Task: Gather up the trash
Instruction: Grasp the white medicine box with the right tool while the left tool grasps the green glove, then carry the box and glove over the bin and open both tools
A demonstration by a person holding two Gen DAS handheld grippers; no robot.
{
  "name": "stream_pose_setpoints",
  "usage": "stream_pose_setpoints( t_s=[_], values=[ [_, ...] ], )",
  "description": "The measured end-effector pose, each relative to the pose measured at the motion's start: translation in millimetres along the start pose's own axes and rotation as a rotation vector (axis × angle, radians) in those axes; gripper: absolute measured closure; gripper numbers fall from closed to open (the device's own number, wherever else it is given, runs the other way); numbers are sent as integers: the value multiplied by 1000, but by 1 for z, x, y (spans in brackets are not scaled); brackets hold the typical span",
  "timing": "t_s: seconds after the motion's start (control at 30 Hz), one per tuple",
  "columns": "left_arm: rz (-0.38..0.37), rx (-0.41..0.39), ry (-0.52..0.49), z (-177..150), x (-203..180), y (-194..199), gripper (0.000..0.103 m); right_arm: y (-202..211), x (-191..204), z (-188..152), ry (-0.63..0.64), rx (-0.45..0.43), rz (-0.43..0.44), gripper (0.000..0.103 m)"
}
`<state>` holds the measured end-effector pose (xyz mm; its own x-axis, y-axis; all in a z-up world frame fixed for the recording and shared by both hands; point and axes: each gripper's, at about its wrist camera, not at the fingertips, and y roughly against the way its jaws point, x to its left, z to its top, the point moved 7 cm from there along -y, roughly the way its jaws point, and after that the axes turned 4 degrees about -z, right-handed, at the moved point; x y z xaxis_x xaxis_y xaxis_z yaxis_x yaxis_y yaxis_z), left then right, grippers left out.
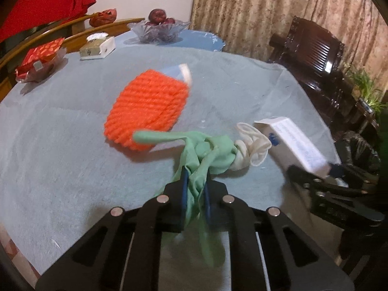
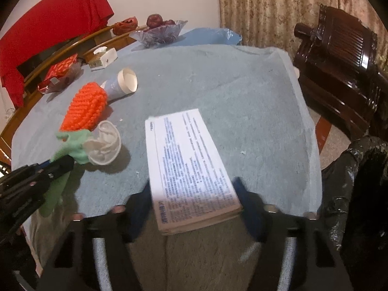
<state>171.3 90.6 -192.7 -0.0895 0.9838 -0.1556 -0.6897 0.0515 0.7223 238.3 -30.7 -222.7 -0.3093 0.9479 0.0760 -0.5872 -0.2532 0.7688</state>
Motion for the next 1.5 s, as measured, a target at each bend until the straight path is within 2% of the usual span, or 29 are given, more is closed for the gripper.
stream_pose_setpoints(
  t_s=[0.17,0.8,1.17,1.5],
  values=[
    [-23,-25,-8,7,-12,11,93,13,-3,2,2,-23,5,43],
    [-97,-132,-59,41,-61,59,93,116,-38,26,-51,-217,-11,47],
    [-194,-165,-130,50,-118,81,93,174,-79,28,-97,-313,-81,47],
    [-302,-166,-220,45,-186,88,93,214,-138,7,-176,-353,-187,47]
  ],
)
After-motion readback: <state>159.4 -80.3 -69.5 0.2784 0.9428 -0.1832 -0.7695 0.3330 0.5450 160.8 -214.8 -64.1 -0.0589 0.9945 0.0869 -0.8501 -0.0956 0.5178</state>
